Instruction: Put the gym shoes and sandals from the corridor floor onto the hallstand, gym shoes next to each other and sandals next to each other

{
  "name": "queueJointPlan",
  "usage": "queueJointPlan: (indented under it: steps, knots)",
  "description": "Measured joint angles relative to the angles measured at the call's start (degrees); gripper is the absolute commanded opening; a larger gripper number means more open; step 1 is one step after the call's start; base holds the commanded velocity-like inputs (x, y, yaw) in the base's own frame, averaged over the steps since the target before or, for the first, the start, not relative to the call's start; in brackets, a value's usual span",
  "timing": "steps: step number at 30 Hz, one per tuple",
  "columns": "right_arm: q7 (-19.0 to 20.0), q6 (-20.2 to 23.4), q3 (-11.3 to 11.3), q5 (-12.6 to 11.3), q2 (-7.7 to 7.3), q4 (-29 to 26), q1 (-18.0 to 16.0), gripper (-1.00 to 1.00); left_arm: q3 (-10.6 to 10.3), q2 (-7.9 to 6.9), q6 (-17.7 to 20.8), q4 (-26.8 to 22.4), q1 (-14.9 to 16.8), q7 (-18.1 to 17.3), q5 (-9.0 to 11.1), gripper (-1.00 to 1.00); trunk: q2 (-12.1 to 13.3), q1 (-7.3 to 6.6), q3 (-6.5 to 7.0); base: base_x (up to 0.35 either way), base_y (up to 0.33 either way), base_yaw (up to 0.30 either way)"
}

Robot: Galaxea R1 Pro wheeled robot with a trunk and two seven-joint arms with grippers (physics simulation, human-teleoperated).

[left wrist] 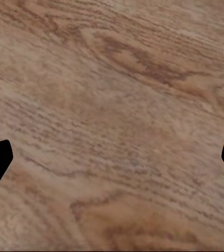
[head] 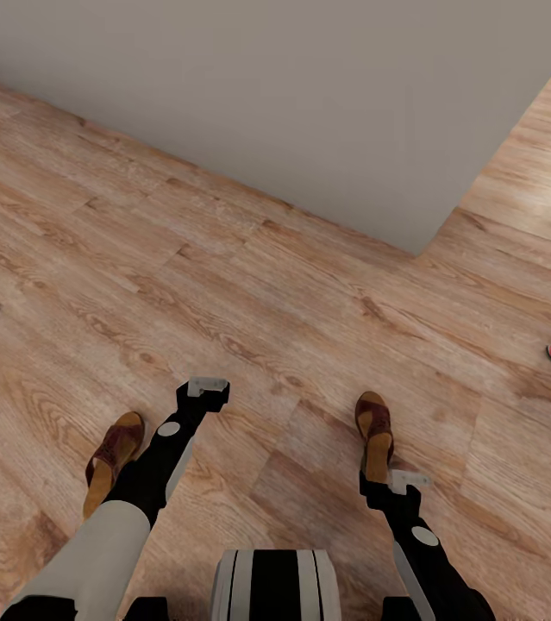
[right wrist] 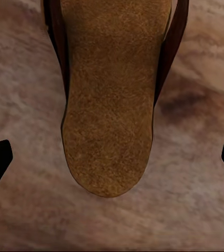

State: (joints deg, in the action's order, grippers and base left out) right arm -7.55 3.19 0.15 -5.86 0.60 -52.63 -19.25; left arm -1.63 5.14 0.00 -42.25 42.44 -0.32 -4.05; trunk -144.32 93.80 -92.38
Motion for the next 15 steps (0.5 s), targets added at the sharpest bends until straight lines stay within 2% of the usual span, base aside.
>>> queueJointPlan:
  steps: [4,15]
  knots:
    - [0.0,0.0,0.0,0.0,0.0,0.0,0.0,1.0,-0.1,0.0,0.0,0.0,0.0,0.0,0.0,1.0,-0.1,0.1,-1.24,0.0,0.0,0.0]
    - [0.0,0.0,0.0,0.0,0.0,0.0,0.0,1.0,-0.1,0.0,0.0,0.0,0.0,0.0,0.0,1.0,-0.1,0.1,-1.45,0.0,0.0,0.0]
